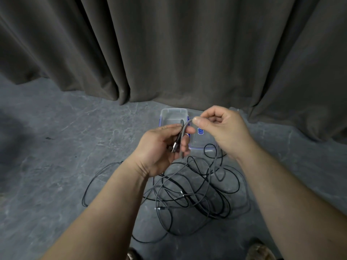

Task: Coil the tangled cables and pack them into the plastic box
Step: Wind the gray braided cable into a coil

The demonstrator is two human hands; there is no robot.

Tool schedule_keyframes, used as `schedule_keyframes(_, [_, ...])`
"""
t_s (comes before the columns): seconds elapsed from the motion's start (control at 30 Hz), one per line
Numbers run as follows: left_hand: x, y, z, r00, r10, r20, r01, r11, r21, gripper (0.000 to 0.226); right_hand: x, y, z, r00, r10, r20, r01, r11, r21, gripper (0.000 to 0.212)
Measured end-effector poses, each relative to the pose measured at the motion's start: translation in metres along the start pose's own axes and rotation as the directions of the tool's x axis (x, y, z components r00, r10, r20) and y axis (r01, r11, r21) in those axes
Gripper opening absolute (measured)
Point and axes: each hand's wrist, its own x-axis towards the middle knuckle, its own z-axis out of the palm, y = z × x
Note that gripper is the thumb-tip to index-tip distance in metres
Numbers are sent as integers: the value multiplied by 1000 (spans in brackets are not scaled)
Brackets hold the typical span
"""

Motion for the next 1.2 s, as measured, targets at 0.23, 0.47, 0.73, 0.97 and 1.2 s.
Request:
schedule_keyframes(0.23, [2,-3,5,998,26,57,-20,995,-101,26,0,1,7,991,32,127,-39,998,53,9])
schedule_keyframes(0.47, [2,-9,13,990,136,24,-137,990,17,39,-2,2,13,965,131,229,-150,986,69,27])
schedule_keyframes(0.73, [-2,-3,2,990,144,-9,-134,943,303,29,-3,1,10,993,93,79,-102,988,114,13])
schedule_keyframes(0.97, [1,-1,5,984,122,-131,-129,991,-43,23,-3,7,9,984,143,104,-150,986,68,17])
schedule_keyframes(1.2, [4,-3,5,988,114,-104,-127,983,-135,20,-4,10,10,962,194,192,-209,976,64,33])
